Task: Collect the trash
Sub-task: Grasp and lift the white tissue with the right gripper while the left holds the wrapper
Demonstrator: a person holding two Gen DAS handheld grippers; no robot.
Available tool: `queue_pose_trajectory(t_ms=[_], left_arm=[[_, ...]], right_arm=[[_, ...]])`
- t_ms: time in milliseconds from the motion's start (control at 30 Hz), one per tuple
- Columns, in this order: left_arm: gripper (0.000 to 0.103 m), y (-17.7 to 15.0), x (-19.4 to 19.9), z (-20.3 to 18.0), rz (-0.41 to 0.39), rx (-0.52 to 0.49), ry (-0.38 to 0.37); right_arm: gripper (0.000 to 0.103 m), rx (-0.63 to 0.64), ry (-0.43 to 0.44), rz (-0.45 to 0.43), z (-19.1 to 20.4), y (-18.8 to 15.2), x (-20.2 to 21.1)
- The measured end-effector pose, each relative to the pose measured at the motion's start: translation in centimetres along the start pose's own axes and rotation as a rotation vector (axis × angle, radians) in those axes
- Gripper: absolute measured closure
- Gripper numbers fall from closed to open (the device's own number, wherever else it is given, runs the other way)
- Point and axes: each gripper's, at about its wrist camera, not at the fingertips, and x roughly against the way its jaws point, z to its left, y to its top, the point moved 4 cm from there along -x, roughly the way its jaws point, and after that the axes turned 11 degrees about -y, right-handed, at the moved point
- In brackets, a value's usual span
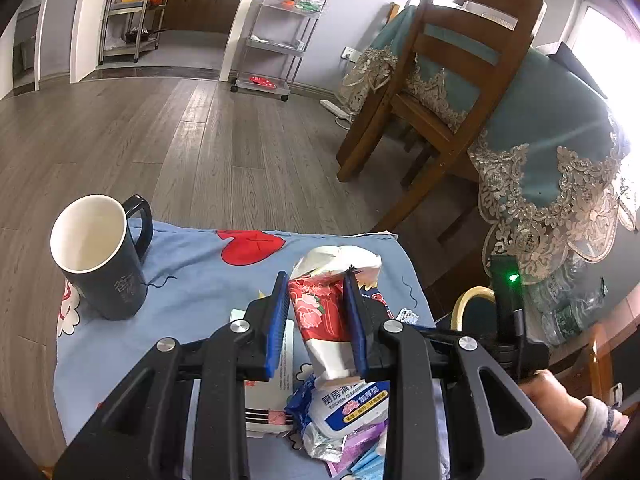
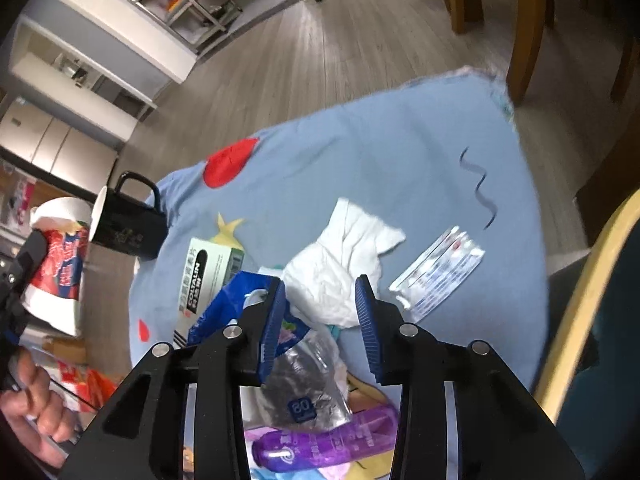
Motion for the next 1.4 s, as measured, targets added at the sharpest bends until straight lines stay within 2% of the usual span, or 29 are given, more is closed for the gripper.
queue_pose_trajectory(t_ms=[100,167,233,433,533,600,633,667,800,967,1100,1167,1267,1400], left_arm=[[0.076,0.1,0.0,0.2,0.000,-0.005,0.001],[0.076,0.2,-0.1,0.2,0.000,-0.006,-0.001],[0.076,0.3,-0.2,0.2,0.000,-0.009,-0.001],[0.076,0.4,-0.3,-0.2,-0.005,-0.019,-0.004],[0.076,0.3,-0.3,-0.3,-0.002,-0.020,-0.008],[0.076,0.3,-0.3,-0.4,0.001,-0.023,-0.010],[0.076,0.2,-0.3,-0.4,0.001,-0.022,-0.012],[0.076,0.2,-0.3,-0.3,0.002,-0.022,-0.013],[0.076,0.3,-0.2,-0.2,0.001,-0.020,-0.013],[0.076,0.3,-0.2,-0.2,0.001,-0.021,-0.013],[0.076,0.4,-0.2,-0.1,0.003,-0.023,-0.016],[0.076,0.5,-0.3,-0.2,0.002,-0.022,-0.016],[0.076,0.7,-0.2,-0.3,-0.002,-0.023,-0.014],[0.076,0.8,-0.2,-0.6,-0.008,-0.027,-0.018]], right_arm=[[0.075,-0.036,0.041,0.033,-0.1,-0.3,-1.1],[0.096,-0.040,0.050,0.035,-0.1,-0.4,-1.3],[0.102,-0.039,0.062,0.018,-0.1,-0.5,-1.0],[0.102,-0.031,0.062,-0.057,-0.1,0.2,1.5],[0.101,-0.022,0.021,-0.058,-0.3,0.3,1.9],[0.080,-0.037,0.004,-0.038,-0.7,0.1,1.5],[0.062,-0.045,0.004,-0.038,-0.9,0.0,1.3],[0.059,-0.056,0.004,-0.036,-0.9,-0.2,1.0],[0.059,-0.132,0.042,0.004,-1.5,-1.0,-0.4],[0.059,-0.296,0.113,0.048,-2.8,-2.1,-2.2],[0.062,-0.360,0.169,0.045,-3.1,-2.5,-2.9],[0.082,-0.360,0.188,0.033,-3.0,-2.4,-2.8],[0.088,-0.311,0.186,-0.012,-2.4,-1.8,-1.4],[0.089,-0.207,0.150,-0.103,-1.2,-0.4,1.9]])
